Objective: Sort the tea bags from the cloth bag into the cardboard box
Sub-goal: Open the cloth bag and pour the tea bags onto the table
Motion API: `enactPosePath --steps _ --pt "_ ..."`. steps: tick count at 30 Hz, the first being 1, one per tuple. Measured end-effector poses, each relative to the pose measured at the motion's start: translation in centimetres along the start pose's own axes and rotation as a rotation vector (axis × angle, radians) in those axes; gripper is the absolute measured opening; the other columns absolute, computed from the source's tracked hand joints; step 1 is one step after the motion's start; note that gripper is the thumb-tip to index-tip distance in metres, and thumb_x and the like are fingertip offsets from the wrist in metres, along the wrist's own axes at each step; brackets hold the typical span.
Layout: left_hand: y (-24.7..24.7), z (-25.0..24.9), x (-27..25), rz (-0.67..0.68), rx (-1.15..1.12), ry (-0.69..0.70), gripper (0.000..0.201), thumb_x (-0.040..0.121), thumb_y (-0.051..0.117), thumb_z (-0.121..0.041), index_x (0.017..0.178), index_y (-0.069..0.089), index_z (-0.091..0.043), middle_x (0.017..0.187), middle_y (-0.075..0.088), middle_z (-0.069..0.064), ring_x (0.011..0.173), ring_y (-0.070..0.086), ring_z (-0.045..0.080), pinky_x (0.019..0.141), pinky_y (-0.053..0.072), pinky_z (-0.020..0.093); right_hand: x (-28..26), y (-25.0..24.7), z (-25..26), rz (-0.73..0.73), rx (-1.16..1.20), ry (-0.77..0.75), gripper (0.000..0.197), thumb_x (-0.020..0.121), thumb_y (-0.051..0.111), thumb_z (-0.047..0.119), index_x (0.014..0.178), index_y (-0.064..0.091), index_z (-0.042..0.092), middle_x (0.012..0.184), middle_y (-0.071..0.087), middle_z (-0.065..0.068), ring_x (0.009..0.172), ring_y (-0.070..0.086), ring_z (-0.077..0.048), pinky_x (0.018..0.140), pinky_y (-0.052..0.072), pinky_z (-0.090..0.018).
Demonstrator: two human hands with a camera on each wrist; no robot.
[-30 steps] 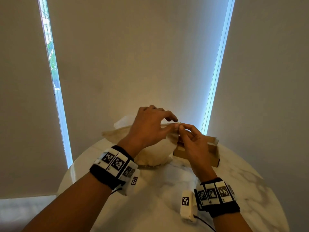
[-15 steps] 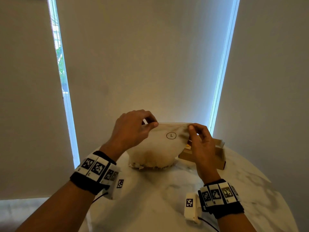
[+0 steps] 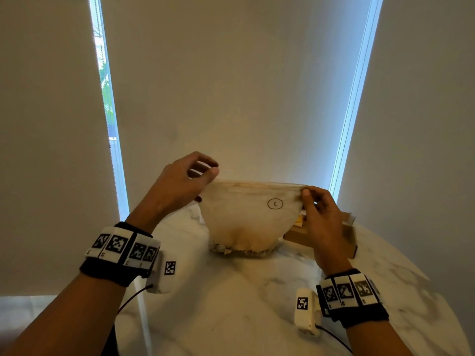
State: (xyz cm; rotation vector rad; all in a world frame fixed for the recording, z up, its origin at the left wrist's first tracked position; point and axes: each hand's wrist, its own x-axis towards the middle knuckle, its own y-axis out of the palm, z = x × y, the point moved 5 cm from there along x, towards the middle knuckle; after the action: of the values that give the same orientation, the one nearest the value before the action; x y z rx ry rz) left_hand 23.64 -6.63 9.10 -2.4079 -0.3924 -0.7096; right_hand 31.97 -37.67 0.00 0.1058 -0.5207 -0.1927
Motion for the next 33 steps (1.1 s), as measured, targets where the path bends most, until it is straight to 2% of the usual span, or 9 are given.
enactPosePath --steps 3,7,14,17,19,22,27,29,33 --pt "1.5 -0.8 0.3 0.141 0.101 0.005 0.013 0.099 0.070 -0.031 0.101 0.075 -0.043 0.107 0.073 -0.020 0.092 0.070 0.004 0.061 0.061 0.026 0.0 -0.1 0.3 0.011 -0.008 -0.004 0.014 0.104 0.065 0.042 0.113 0.071 0.034 0.114 0.076 0.009 0.113 0.070 -0.019 0.096 0.061 -0.048" --pt "2.7 -0.8 0.5 0.246 0.237 0.000 0.031 0.099 0.066 -0.021 0.090 0.081 -0.047 0.111 0.070 -0.025 0.095 0.066 0.002 0.073 0.048 0.021 -0.2 -0.4 0.6 0.009 -0.009 0.012 0.015 0.105 0.064 0.038 0.116 0.071 0.030 0.113 0.076 0.008 0.113 0.070 -0.019 0.093 0.061 -0.041" --pt "2.3 -0.4 1.0 0.105 0.236 -0.047 0.033 0.097 0.063 -0.018 0.091 0.082 -0.045 0.107 0.075 -0.020 0.102 0.065 0.003 0.094 0.055 0.031 -0.4 -1.0 2.3 -0.004 -0.052 0.025 0.018 0.102 0.069 0.036 0.119 0.072 0.028 0.115 0.075 0.010 0.113 0.069 -0.015 0.102 0.059 -0.048" --pt "2.4 -0.5 1.0 0.051 0.219 -0.070 0.033 0.096 0.061 -0.018 0.092 0.082 -0.043 0.106 0.076 -0.019 0.106 0.065 0.004 0.098 0.058 0.040 -0.3 -0.7 6.2 -0.006 -0.133 -0.187 0.027 0.100 0.072 0.040 0.125 0.068 0.030 0.122 0.068 0.017 0.116 0.063 -0.004 0.101 0.056 -0.037" --pt "2.6 -0.7 0.9 0.048 0.217 -0.068 0.028 0.095 0.063 -0.021 0.095 0.082 -0.042 0.109 0.077 -0.017 0.107 0.066 0.005 0.100 0.058 0.042 -0.3 0.8 8.8 0.107 -0.321 -0.349 0.023 0.096 0.075 0.048 0.116 0.070 0.037 0.126 0.064 0.019 0.121 0.059 -0.004 0.101 0.051 -0.036" --pt "2.9 -1.4 0.7 0.115 0.261 -0.067 0.034 0.091 0.067 -0.018 0.107 0.080 -0.045 0.124 0.073 -0.014 0.105 0.065 0.008 0.094 0.059 0.037 0.2 4.0 10.6 0.353 -0.742 -0.378 0.018 0.094 0.074 0.053 0.106 0.075 0.041 0.137 0.057 0.013 0.135 0.046 -0.014 0.112 0.038 -0.046" --pt "3.3 -2.7 0.1 0.329 0.297 -0.081 0.072 0.083 0.068 0.003 0.142 0.064 -0.038 0.140 0.051 -0.014 0.114 0.056 0.015 0.075 0.046 0.018 0.0 6.4 10.8 0.558 -1.323 -0.322 0.025 0.097 0.073 0.038 0.122 0.075 0.033 0.144 0.051 -0.002 0.137 0.040 -0.027 0.111 0.036 -0.050" --pt "3.3 -2.8 -0.3 0.388 0.259 -0.111 0.079 0.083 0.068 0.006 0.150 0.056 -0.035 0.142 0.044 -0.015 0.117 0.052 0.017 0.075 0.047 0.019 0.2 6.1 10.5 0.581 -1.387 -0.258 0.046 0.092 0.080 0.027 0.135 0.067 0.031 0.144 0.047 -0.004 0.136 0.041 -0.029 0.109 0.041 -0.050" --pt "3.5 -2.5 -0.7 0.381 0.059 -0.138 0.081 0.085 0.068 0.012 0.152 0.054 -0.031 0.145 0.043 -0.013 0.107 0.057 0.012 0.074 0.054 0.023 0.5 5.5 9.6 0.647 -1.164 -0.088 0.073 0.084 0.088 0.016 0.147 0.053 0.030 0.136 0.053 0.003 0.120 0.055 -0.021 0.099 0.053 -0.039"
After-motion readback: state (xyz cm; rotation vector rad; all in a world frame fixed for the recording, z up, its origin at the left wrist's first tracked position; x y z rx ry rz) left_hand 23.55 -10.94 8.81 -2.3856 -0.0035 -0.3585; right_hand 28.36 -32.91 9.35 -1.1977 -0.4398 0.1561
